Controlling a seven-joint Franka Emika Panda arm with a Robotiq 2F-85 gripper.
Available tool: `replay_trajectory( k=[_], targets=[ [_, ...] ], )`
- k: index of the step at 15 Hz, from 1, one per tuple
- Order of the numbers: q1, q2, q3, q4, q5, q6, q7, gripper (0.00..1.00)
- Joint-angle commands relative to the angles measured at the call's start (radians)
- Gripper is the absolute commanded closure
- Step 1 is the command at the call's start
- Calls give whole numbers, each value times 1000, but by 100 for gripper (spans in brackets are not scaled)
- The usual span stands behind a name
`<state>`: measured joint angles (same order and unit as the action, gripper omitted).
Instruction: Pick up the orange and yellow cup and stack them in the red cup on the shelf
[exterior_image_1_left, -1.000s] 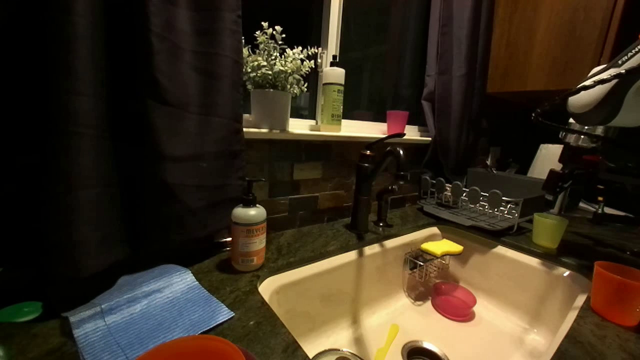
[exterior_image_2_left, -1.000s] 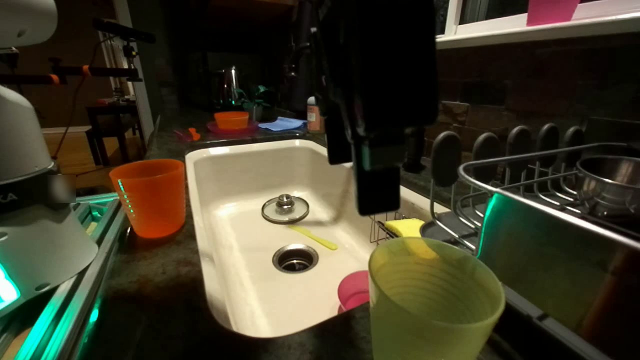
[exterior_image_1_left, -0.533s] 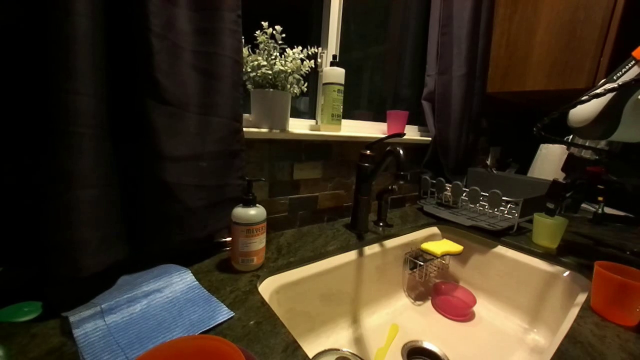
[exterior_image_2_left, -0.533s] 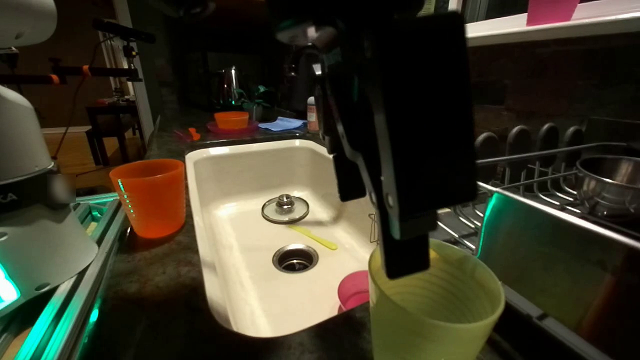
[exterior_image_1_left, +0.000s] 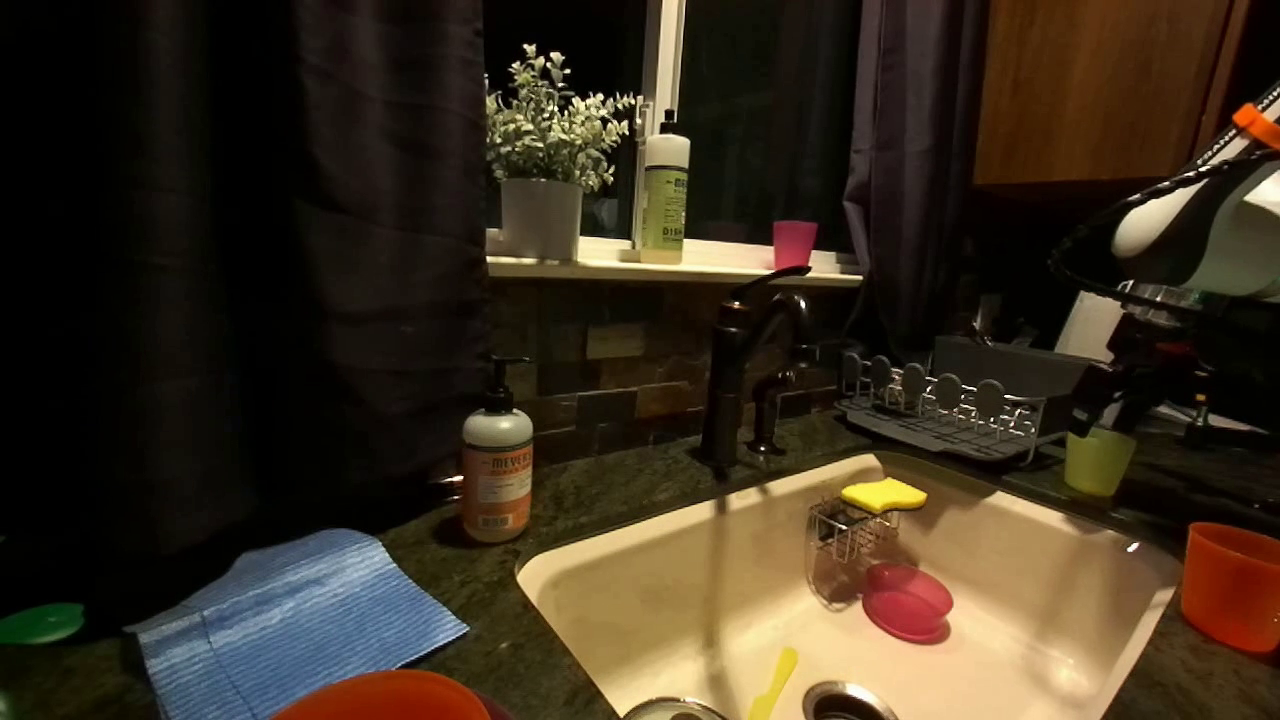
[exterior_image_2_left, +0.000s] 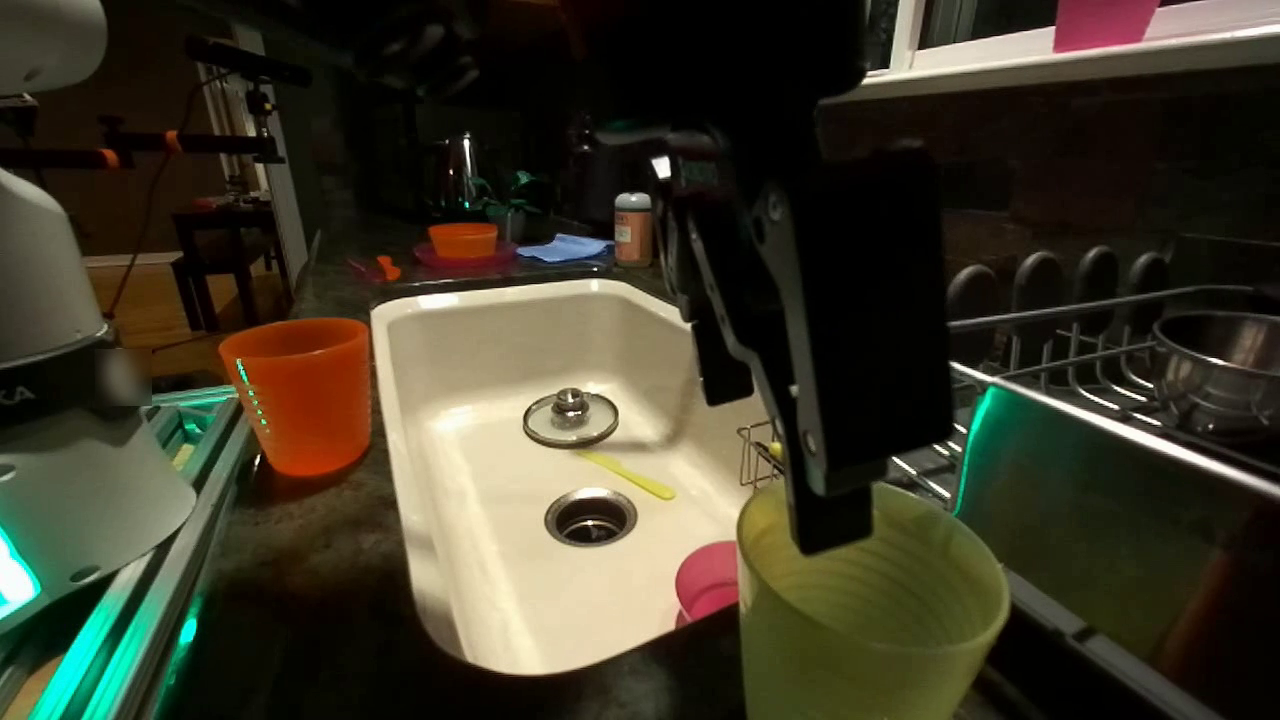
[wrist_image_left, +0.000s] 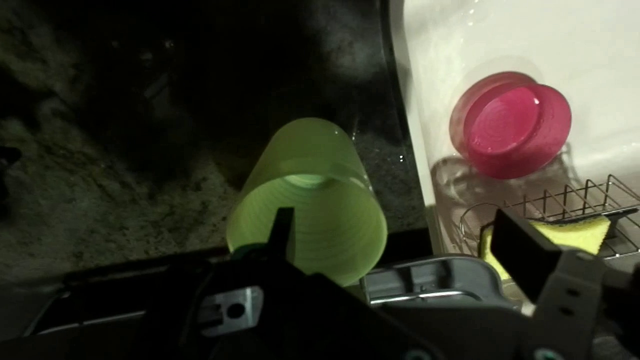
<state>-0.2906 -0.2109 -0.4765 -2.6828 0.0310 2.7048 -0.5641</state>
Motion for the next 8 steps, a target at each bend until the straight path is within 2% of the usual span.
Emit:
replay_trajectory(
  k=[1,2,3,4,8],
  targets=[
    [32,28,-15,-9,72,34,-56,4],
    [37,33,-15,-8,88,29,-66,19],
    [41,37,-14,-9,103,29,-76,29],
    [44,42,-12,-8,116,26,-86,29],
    [68,62,-17,-5,163,18,-133,60]
  ],
)
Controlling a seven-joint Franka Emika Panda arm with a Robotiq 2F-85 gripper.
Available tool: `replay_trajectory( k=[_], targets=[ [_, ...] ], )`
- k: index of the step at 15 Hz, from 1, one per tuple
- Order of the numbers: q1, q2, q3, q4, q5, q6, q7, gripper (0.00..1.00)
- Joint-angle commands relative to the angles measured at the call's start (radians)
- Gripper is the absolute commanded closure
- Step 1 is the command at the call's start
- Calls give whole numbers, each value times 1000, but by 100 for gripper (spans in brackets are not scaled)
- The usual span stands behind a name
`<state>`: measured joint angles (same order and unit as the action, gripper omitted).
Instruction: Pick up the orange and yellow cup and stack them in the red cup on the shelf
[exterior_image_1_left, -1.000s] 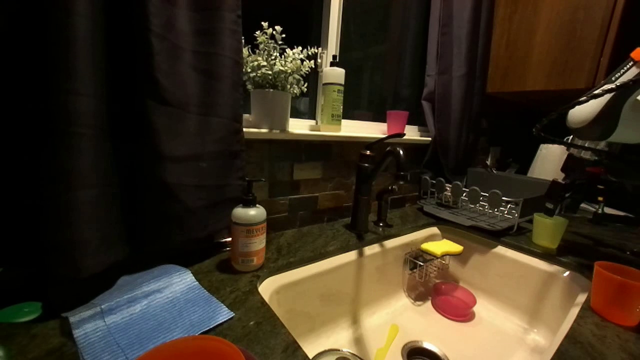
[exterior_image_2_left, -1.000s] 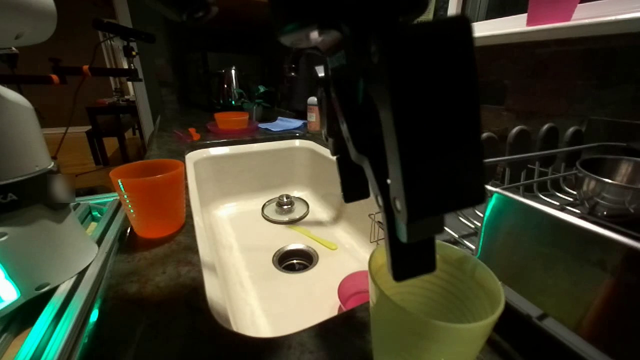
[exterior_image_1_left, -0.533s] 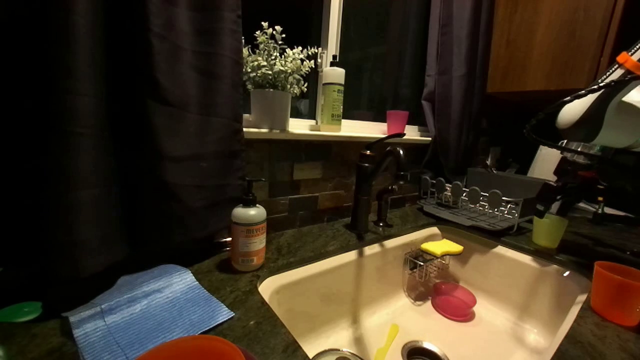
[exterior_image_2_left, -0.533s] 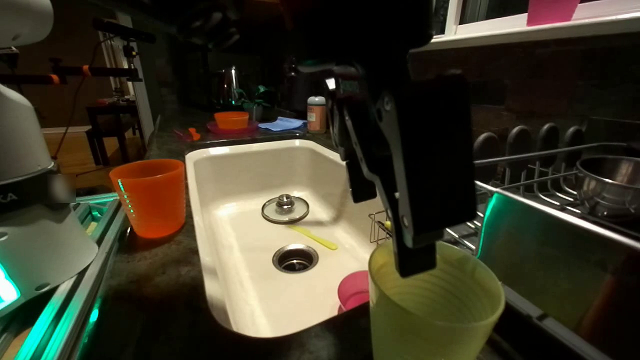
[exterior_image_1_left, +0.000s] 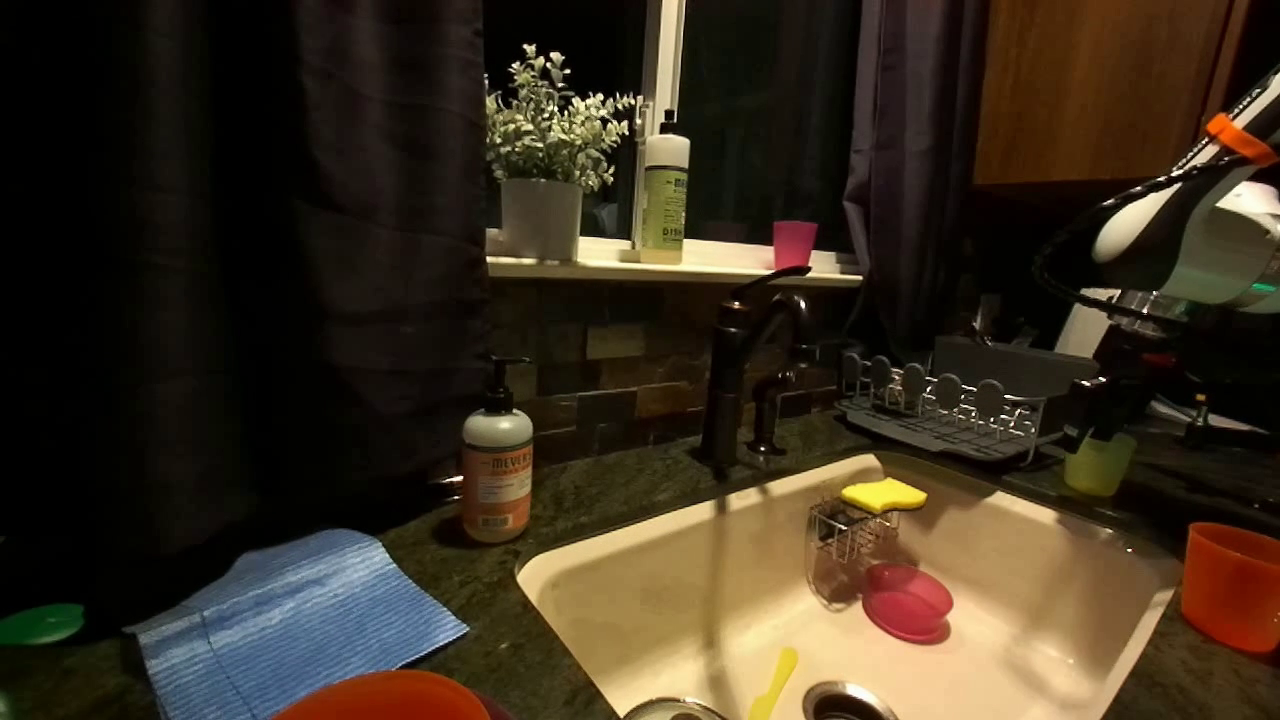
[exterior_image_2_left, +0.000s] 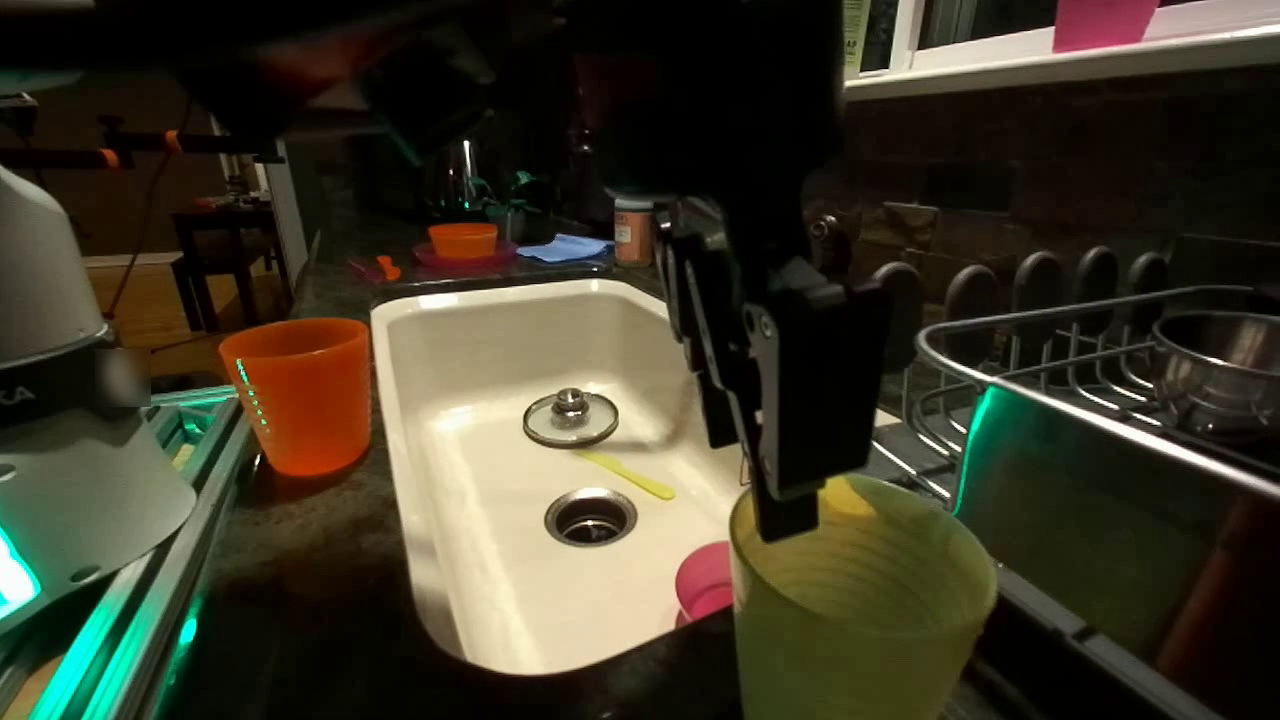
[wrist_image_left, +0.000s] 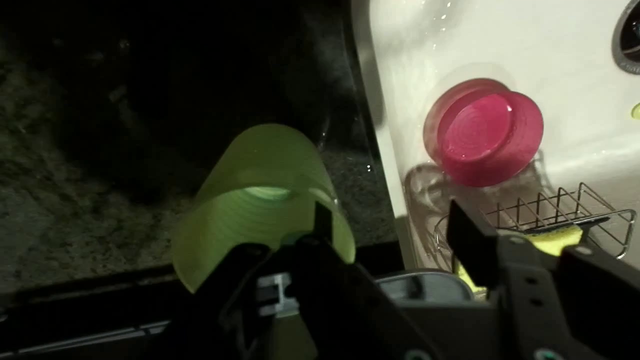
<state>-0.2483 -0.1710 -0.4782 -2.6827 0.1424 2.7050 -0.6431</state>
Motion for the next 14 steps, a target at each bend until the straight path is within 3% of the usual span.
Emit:
replay_trajectory(
  k=[1,5,10,14],
  targets=[
    [28,28,-14,-4,59,16,-63,69],
    [30,44,-10,1,70,6,-81,98],
    [-16,-4,67,15,-56,-90,45,99],
    [-22,-74,135,51,-152,-286,232,99]
  ],
)
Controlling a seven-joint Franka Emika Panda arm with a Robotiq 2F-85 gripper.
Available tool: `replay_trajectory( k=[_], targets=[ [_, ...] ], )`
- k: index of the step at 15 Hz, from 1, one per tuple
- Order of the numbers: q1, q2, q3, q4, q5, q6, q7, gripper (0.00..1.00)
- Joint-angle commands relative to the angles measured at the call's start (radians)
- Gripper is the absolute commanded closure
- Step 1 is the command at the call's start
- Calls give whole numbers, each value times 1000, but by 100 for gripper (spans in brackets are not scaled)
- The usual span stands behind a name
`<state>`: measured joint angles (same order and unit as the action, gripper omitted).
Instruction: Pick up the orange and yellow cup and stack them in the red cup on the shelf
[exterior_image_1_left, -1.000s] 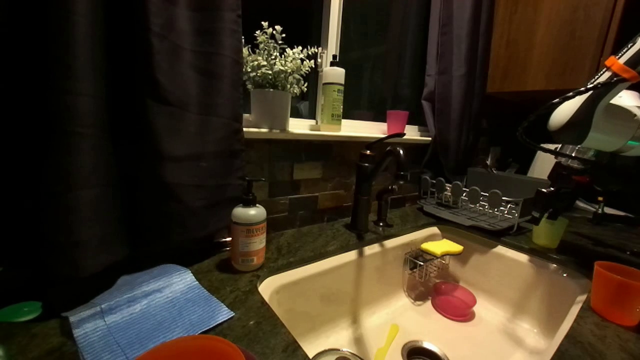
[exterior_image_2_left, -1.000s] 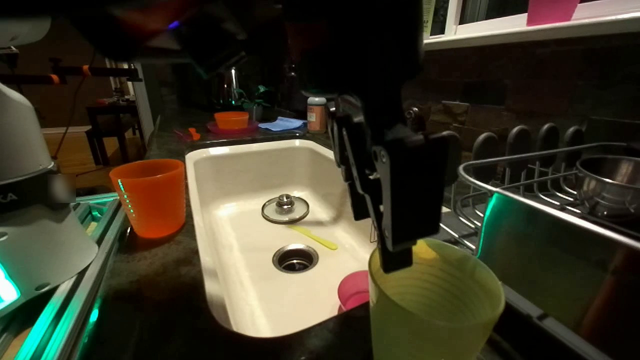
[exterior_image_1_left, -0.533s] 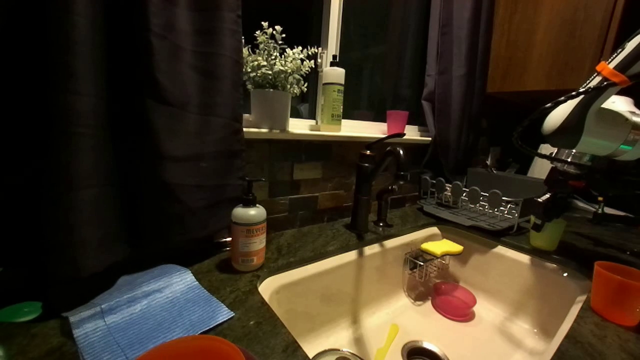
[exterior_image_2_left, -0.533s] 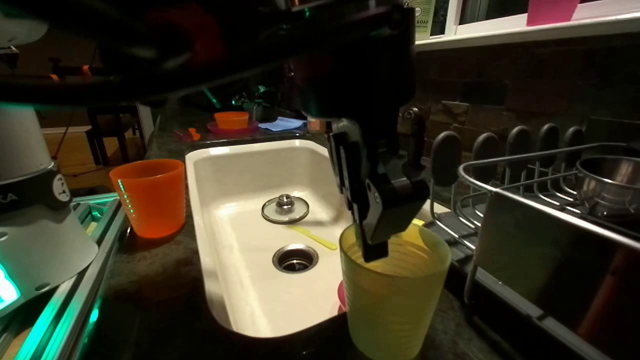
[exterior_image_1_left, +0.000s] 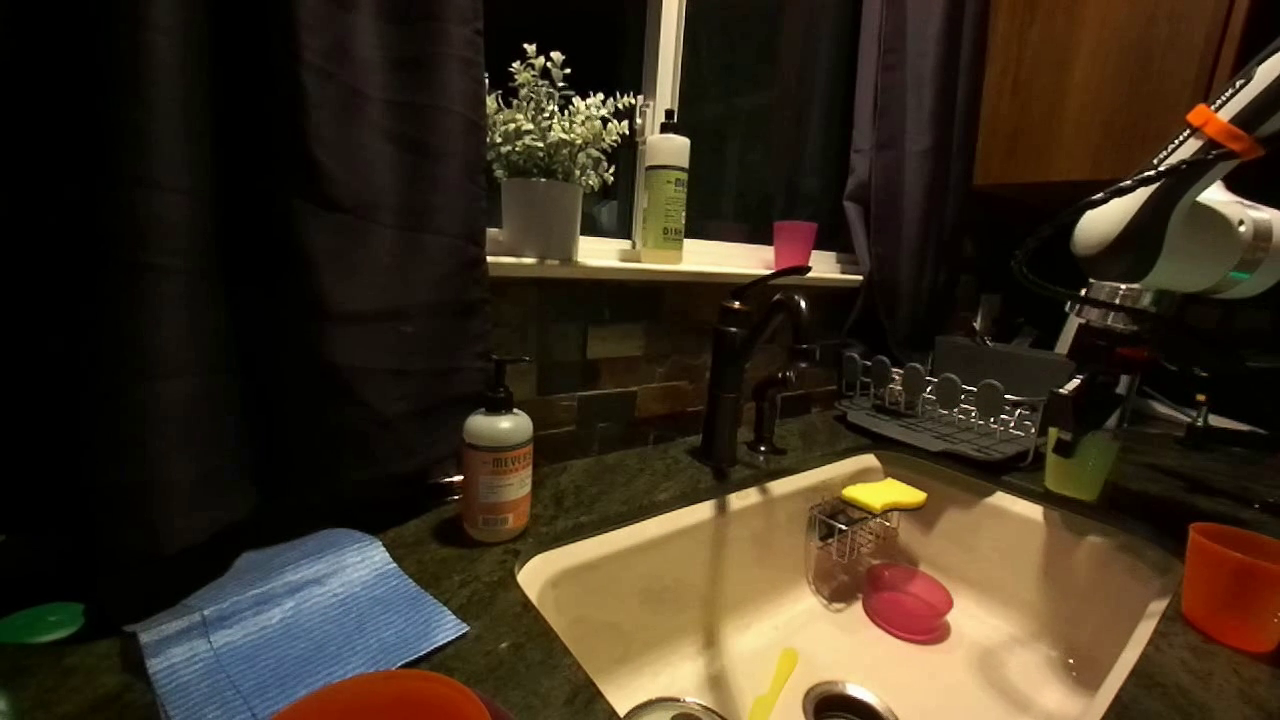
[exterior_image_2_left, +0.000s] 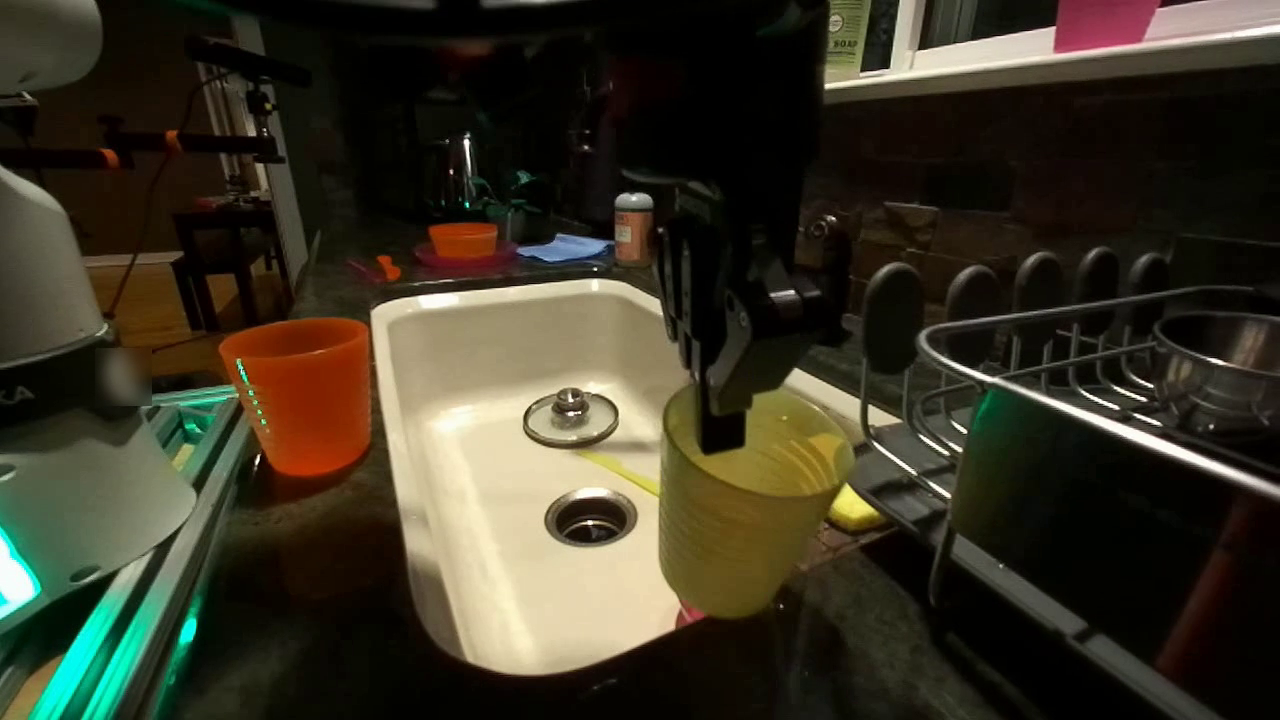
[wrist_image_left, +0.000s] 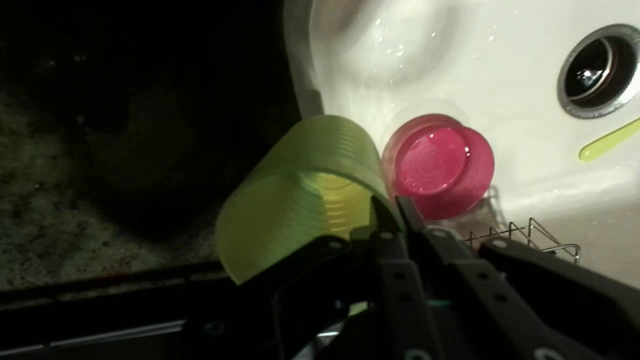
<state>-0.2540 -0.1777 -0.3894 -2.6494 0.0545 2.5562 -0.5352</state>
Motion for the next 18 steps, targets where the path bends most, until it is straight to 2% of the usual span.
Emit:
replay_trajectory(
  k=[1,4,8,13,18],
  targets=[
    [-18,-86,68,26,-89,-176,186,99],
    [-18,-138,131,63,-137,-307,372,99],
    [-8,-209,199,94,-166,-342,534,99],
    [14,-236,257,175,-161,-326,608,99],
    [44,-172,284,318,-125,-301,673,99]
  ],
)
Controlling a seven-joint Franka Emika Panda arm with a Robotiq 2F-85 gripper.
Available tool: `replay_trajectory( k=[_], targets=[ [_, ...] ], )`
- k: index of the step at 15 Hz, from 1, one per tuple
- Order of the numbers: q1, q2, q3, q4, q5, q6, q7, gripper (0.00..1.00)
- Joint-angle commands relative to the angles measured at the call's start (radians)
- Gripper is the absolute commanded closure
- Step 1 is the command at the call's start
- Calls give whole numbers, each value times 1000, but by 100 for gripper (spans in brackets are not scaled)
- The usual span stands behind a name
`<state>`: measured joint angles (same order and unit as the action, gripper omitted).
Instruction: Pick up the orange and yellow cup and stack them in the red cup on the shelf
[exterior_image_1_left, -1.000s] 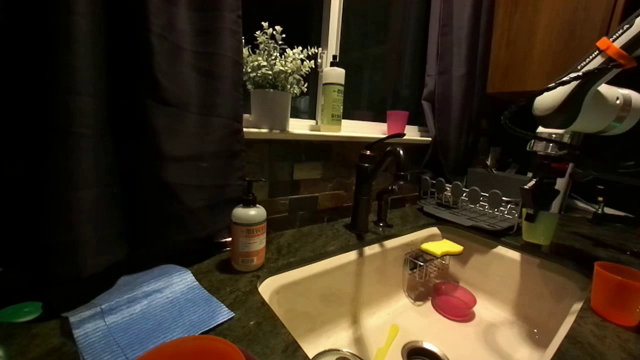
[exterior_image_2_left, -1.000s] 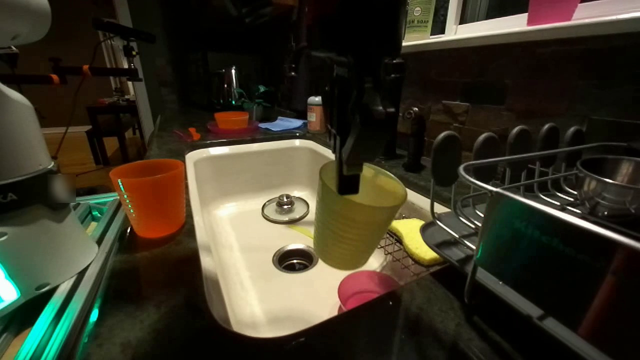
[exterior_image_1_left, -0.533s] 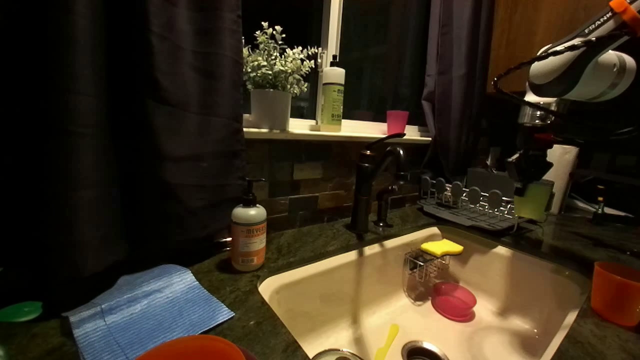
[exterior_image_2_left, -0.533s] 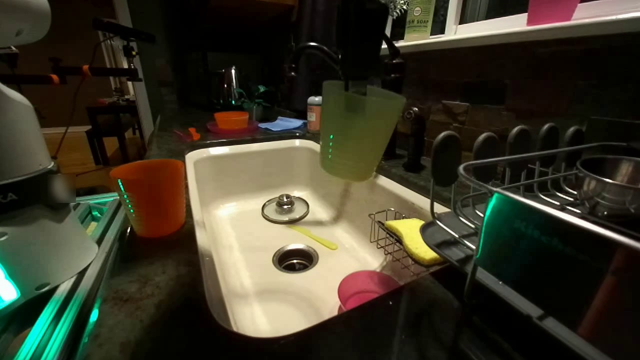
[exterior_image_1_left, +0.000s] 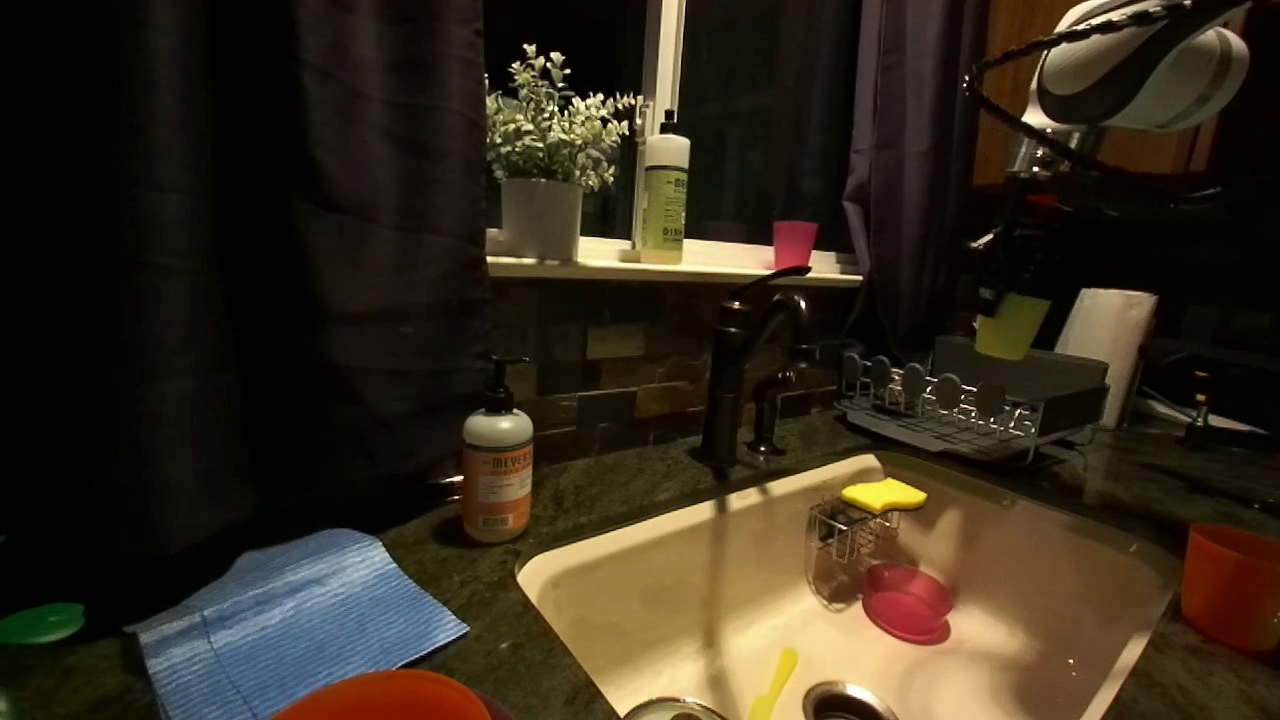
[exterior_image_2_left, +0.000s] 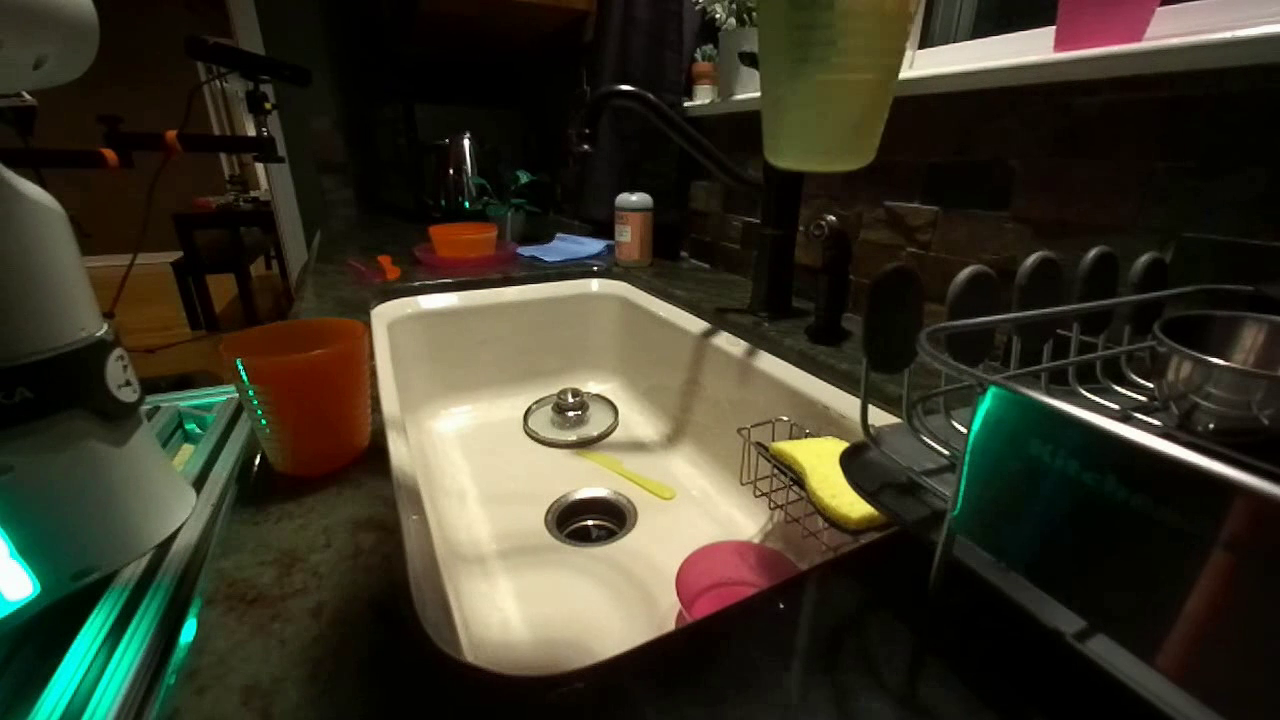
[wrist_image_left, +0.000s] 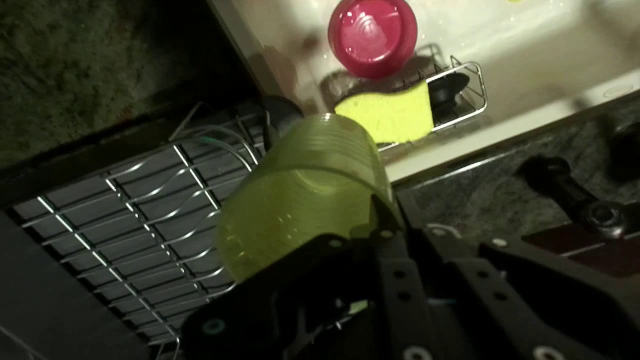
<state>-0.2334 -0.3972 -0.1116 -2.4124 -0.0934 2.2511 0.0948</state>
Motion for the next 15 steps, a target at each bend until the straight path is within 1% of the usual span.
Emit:
replay_trajectory(
  k=[1,3,4,6,9,10,11,12,15],
  targets=[
    [29,67,9,112,27,17,54,99],
    [41,109,20,180,18,4,70,99],
    [36,48,6,115,6,-1,44,95],
    [45,81,11,159,6,1,54,95],
    [47,106,12,178,6,-1,57,95],
    [47,108,12,179,6,-1,57,99],
    [47,102,8,187,15,7,60,99],
    [46,96,8,198,8,50,58,99],
    [57,95,-1,232,35,138,27,99]
  ],
)
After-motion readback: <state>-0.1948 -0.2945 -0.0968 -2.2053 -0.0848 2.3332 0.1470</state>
